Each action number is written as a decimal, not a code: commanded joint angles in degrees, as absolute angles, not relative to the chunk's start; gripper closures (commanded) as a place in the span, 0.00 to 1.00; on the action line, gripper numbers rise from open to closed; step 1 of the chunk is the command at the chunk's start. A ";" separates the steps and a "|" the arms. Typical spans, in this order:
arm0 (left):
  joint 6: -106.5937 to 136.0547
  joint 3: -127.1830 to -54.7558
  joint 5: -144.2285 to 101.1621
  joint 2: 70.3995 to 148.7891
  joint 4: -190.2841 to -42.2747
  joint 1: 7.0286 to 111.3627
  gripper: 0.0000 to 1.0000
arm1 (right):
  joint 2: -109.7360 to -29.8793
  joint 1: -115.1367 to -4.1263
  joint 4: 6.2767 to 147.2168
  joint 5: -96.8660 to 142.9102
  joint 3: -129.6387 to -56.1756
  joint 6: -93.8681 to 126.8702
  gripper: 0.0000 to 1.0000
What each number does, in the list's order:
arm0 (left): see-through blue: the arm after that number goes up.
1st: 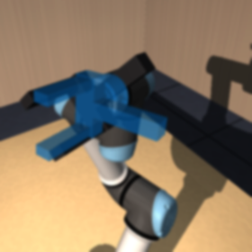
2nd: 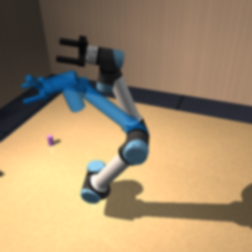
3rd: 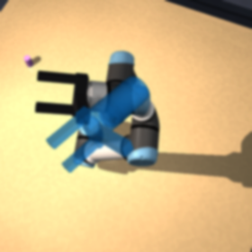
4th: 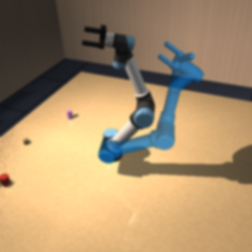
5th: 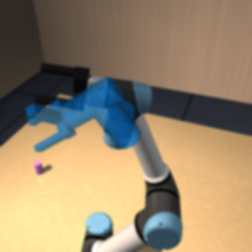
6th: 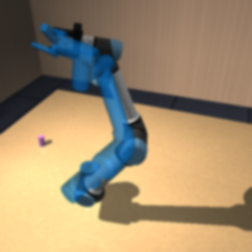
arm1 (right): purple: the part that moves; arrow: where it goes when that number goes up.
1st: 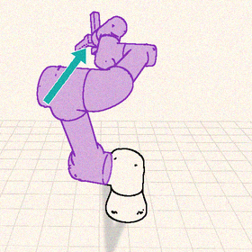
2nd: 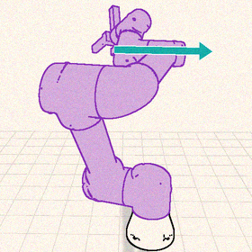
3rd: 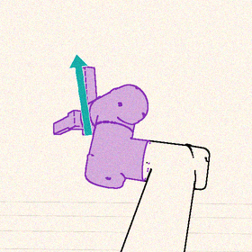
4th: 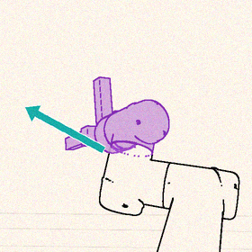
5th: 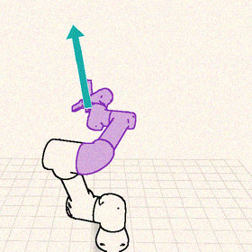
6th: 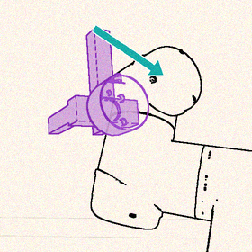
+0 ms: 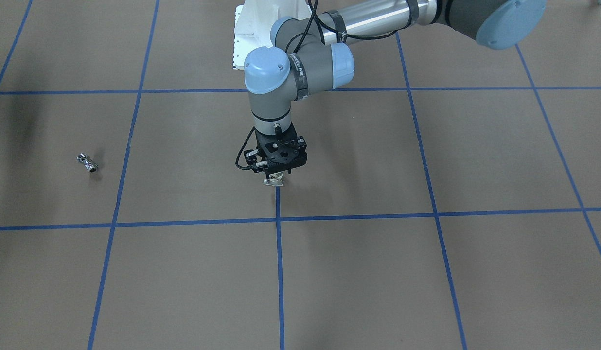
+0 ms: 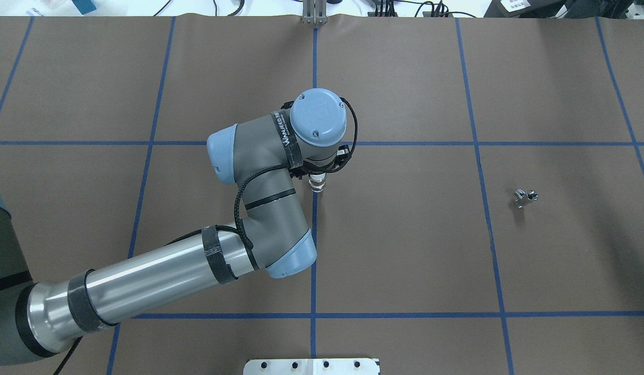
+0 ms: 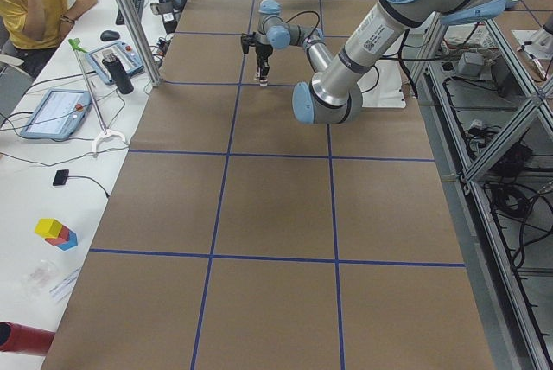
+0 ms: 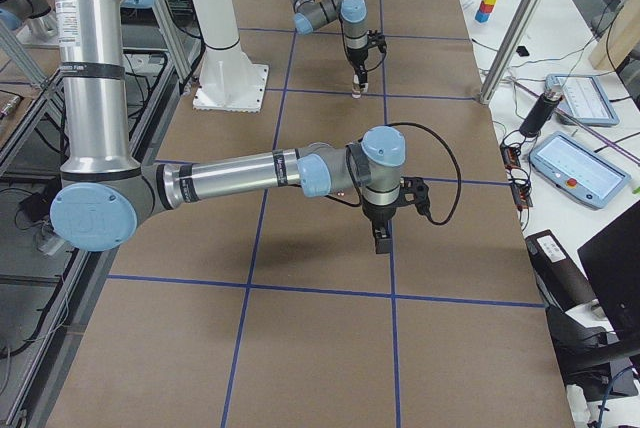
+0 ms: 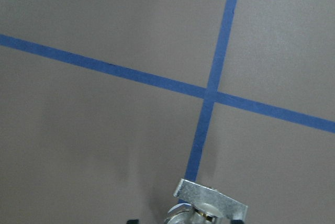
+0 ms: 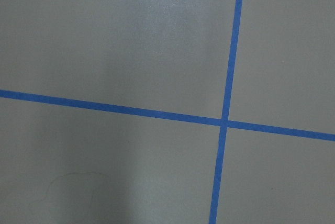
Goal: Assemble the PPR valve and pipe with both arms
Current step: 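Lower the valve upright onto the table center with the left gripper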
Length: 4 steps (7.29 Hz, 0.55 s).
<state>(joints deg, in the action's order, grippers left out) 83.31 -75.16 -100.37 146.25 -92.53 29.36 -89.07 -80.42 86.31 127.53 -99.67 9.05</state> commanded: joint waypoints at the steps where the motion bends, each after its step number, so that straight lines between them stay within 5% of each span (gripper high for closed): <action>1: 80.96 -75.67 -100.37 146.25 -92.46 29.44 0.00 | -89.03 -80.42 86.31 127.53 -99.67 9.05 0.00; 4: 75.34 -84.50 -100.90 142.59 -91.06 31.19 0.00 | -88.86 -80.42 85.18 127.70 -99.67 9.05 0.00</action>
<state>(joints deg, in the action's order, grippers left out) 77.85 -79.67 -100.76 145.28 -91.65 30.33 -88.91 -80.42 86.02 127.57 -99.67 9.05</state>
